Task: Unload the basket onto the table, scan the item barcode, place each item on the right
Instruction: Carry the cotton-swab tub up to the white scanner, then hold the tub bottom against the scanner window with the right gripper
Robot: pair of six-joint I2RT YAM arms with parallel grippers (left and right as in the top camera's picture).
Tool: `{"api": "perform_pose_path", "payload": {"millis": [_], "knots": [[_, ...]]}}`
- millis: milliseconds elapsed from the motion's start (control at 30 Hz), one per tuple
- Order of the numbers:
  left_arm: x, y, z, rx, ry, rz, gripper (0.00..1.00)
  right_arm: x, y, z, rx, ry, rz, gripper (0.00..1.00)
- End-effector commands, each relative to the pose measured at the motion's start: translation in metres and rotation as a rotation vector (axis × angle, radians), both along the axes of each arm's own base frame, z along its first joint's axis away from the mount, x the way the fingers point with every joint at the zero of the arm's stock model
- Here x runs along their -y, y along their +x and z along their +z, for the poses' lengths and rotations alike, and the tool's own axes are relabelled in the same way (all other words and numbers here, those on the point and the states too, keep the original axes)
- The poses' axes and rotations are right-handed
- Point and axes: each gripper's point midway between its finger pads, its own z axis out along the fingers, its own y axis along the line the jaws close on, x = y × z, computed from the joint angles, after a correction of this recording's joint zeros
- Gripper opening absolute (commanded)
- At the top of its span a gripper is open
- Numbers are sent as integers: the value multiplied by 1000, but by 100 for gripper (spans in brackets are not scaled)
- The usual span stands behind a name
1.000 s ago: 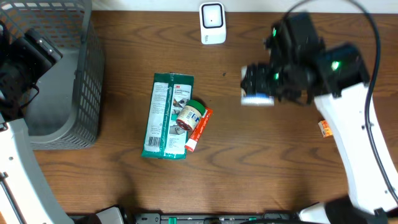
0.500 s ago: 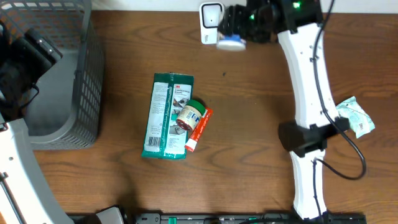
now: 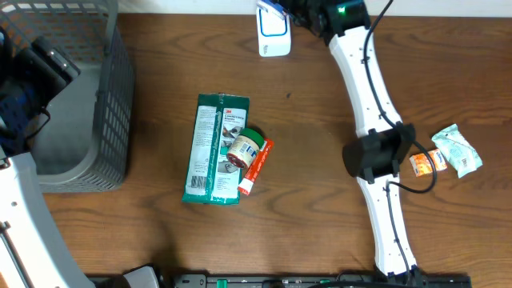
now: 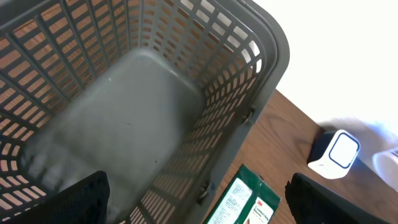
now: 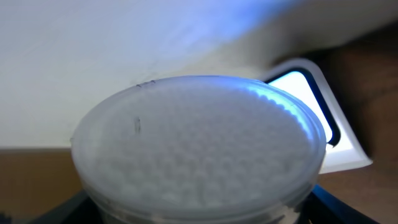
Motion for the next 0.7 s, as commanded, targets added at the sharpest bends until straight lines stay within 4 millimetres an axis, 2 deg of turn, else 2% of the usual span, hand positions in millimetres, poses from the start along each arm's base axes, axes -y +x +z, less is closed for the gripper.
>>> {"api": "perform_pose_path", "payload": {"millis": [0,100,300,500,667], "knots": [[-2,0,1,3,-4,11,88,-8,15,-29,-83,135,-130,34],[-2,0,1,3,-4,11,88,-11,22,-48,-124,186,-185,34],[-2,0,1,3,-5,12,88,-17,30,-70,-151,240,-224,33],[-2,0,1,3,-4,11,88,-16,28,-80,-171,217,-265,33],[-2,0,1,3,-4,11,88,-16,23,-91,-210,204,-330,29]]}}
